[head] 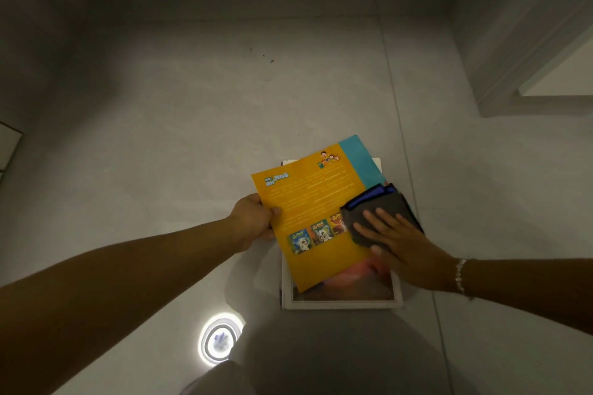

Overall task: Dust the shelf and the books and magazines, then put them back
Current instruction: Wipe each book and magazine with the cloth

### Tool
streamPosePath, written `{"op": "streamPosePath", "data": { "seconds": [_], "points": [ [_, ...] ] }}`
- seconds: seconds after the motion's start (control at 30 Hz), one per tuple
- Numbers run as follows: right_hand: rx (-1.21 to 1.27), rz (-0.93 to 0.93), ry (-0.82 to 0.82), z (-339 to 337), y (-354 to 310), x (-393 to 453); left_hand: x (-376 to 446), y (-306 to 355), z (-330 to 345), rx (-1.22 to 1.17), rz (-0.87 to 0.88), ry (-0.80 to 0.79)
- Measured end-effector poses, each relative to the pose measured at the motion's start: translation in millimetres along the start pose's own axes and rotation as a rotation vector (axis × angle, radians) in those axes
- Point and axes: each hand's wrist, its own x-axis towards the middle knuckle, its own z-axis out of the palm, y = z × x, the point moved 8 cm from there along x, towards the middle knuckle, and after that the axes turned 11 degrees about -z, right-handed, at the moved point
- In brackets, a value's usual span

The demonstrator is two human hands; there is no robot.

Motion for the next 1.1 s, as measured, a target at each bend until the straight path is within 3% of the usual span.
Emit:
{"op": "streamPosePath", "data": {
  "seconds": [0.17,0.33,0.43,0.67,0.9,1.1],
  "points": [
    [0.186,0.182,0.14,-32.1,24.9,6.4,-0.7,1.5,-0.1,-0.029,0.008,-0.011],
    [0.446,0.239,0.293,-54.0,17.7,6.3,-14.4,7.6,23.1,-0.161,-0.056,-0.281],
    [0.603,0.397,0.452,-71.5,25.2,2.8,-15.2,10.8,27.8,-0.101,0.001,-0.234],
    [0.765,0.549,0.66,-113.9,55.7,5.2,-23.2,29.6,16.8,-0.069,0.132,-0.122],
    [0.945,0.602,0.706,-132.9,71.6,20.8,-31.9,54.5,2.5,0.07,0.184,-0.19],
    [1.162,0.598,0.772,-134.0,58.3,34.2,-38.1,66.6,0.3,0.049,0.2,-0.219]
  ]
}}
